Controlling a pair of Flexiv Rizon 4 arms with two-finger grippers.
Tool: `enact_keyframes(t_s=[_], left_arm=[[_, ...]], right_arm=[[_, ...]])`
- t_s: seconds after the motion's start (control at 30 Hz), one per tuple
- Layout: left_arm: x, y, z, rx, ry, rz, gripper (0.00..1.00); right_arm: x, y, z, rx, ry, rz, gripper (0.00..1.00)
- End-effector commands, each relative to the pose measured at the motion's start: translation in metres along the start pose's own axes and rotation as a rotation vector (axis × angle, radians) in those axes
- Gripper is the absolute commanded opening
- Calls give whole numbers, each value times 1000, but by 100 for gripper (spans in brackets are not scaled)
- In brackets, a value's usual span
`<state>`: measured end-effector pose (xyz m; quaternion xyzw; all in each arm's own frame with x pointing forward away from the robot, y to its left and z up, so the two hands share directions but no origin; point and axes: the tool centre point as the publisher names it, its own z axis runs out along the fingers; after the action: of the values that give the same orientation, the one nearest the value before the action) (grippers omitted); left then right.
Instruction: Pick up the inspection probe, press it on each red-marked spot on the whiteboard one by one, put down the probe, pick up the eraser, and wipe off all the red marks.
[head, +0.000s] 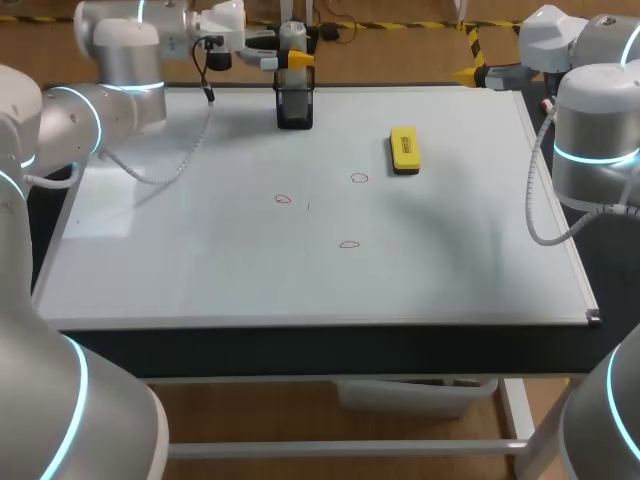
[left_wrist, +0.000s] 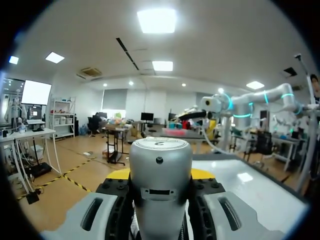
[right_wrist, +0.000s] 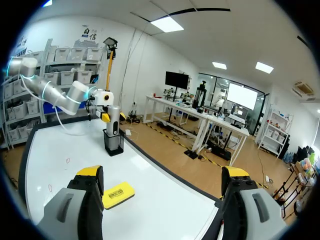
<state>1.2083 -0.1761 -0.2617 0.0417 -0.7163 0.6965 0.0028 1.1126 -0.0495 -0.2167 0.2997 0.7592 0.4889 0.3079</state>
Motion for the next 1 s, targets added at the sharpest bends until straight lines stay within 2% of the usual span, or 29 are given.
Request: enact_keyframes(t_s=[0.03, 1.0], left_arm=[[-2, -11, -1, -5, 39, 4, 0], [18, -89, -7, 9, -21, 42, 0]], right_arm=[[0, 0, 0, 1, 1, 0, 100], [0, 0, 0, 1, 1, 0, 100]])
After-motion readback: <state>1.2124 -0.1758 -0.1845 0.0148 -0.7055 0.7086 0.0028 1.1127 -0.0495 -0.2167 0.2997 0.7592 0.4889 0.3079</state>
